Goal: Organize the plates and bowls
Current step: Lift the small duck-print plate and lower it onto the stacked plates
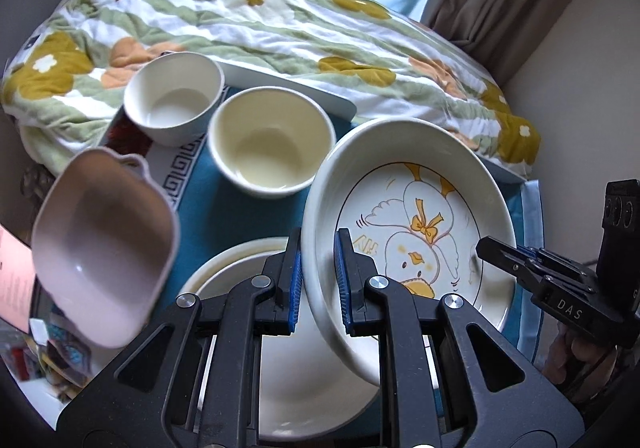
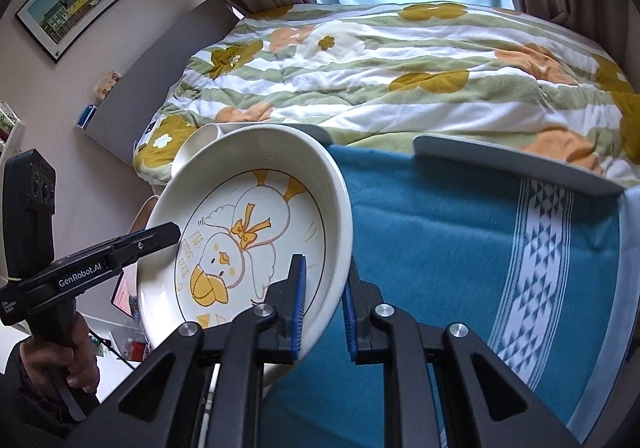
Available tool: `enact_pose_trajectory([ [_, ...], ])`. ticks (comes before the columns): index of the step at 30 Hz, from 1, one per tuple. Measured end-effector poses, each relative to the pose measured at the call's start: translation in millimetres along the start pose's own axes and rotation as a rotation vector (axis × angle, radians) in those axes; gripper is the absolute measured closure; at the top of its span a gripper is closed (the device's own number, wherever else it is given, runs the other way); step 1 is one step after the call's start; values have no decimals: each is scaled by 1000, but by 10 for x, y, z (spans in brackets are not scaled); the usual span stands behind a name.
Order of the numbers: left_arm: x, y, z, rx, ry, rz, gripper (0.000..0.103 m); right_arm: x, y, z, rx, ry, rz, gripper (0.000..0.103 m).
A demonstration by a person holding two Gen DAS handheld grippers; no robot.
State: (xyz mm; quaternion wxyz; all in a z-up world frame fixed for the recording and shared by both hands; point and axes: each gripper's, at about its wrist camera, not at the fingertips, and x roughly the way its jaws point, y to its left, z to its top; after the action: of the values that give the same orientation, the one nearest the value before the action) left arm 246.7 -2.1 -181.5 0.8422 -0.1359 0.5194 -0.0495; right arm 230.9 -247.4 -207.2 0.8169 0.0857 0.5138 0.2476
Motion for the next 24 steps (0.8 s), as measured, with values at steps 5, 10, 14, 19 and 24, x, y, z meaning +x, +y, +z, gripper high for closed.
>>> enact_pose_trajectory([
  [5,-136,272,-289,78,42,-15,90,14,316,-397,37,-7,-36,87],
  [10,-142,486,-581,132,87,-16,90,82,532,-755,90,-13,-59,87],
  [14,-49,621,-757,151,119,-23,90,157,620,-947,108,-1,-90,87],
  [19,116,657,-948,186,147,-6,89,251,669,-1101,119,-15,-160,87],
  [24,252,699,-995,199,158,1,89,322,659,-1130,126,-33,-191,87],
])
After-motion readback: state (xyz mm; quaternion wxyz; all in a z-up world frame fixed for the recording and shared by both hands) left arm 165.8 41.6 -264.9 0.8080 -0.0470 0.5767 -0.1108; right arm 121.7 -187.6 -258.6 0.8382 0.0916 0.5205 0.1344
